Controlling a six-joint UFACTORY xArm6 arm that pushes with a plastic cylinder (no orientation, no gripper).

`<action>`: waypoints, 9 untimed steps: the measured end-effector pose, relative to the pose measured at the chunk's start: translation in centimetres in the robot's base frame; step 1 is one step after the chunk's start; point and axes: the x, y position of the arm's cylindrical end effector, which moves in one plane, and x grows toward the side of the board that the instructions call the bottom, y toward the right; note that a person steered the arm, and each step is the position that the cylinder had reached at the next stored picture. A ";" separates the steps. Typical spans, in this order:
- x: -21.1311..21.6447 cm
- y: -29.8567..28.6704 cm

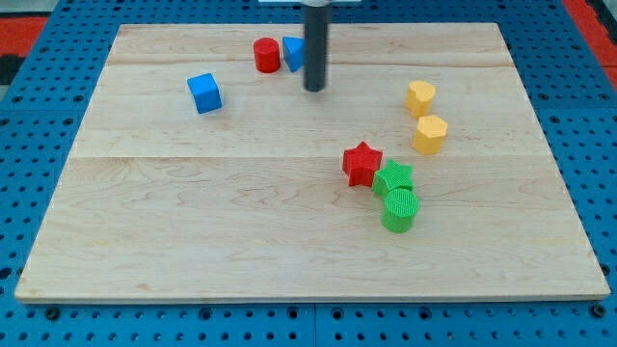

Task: Move your arm to separate red circle and blue triangle

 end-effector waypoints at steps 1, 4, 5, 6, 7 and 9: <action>-0.5 -7.3; -7.3 -7.3; -7.3 -7.0; -7.7 -4.3; -7.4 -3.7; -4.2 -3.6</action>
